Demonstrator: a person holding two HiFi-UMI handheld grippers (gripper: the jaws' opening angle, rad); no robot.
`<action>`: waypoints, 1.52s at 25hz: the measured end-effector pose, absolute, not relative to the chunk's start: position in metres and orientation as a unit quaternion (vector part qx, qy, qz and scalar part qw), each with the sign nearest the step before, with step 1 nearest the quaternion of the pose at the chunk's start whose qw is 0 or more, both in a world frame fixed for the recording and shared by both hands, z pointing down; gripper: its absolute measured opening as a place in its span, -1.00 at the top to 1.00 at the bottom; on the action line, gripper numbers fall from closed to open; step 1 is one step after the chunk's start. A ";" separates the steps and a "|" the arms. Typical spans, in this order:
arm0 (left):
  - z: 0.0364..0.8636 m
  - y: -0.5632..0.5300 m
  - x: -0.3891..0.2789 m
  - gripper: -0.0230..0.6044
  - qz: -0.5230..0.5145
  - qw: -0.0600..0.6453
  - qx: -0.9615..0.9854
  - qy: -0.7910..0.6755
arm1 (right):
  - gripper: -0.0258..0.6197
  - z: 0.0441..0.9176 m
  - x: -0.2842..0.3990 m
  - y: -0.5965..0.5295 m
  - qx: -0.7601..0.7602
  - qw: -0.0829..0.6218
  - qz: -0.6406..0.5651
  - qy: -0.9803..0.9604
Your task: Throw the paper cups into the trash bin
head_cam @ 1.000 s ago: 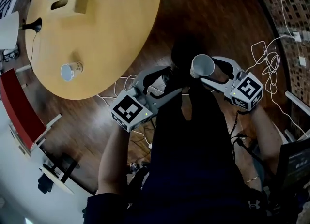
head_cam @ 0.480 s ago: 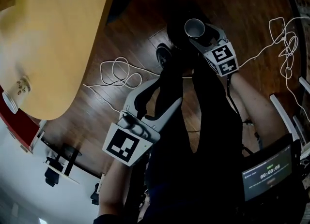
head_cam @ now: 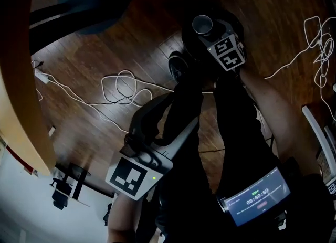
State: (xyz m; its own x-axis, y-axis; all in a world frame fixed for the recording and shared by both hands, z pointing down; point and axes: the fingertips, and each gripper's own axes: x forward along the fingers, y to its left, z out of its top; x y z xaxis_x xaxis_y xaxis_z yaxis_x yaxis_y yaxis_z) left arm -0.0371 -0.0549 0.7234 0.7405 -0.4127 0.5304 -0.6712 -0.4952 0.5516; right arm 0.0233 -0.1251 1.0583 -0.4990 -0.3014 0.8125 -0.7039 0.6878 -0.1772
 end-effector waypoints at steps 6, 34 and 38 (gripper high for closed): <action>0.738 -0.063 -0.036 0.22 0.155 0.396 0.849 -0.314 | -0.07 1.098 0.014 -0.127 0.282 0.416 0.266 -0.822; 0.737 -0.063 -0.046 0.28 0.142 0.437 0.825 -0.330 | 0.53 1.082 0.007 -0.122 0.273 0.362 0.352 -0.819; 0.708 -0.057 -0.038 0.28 0.153 0.403 0.841 -0.327 | 0.62 1.026 0.015 -0.114 0.258 0.338 0.364 -0.829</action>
State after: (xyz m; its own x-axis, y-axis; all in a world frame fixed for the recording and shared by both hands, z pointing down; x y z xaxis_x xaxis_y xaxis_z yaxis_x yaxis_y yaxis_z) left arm -0.0383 -0.0573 0.7076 0.7402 -0.4261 0.5202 -0.6724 -0.4613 0.5789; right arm 0.0150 -0.1144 1.0258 -0.6389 -0.1815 0.7476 -0.6735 0.6016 -0.4295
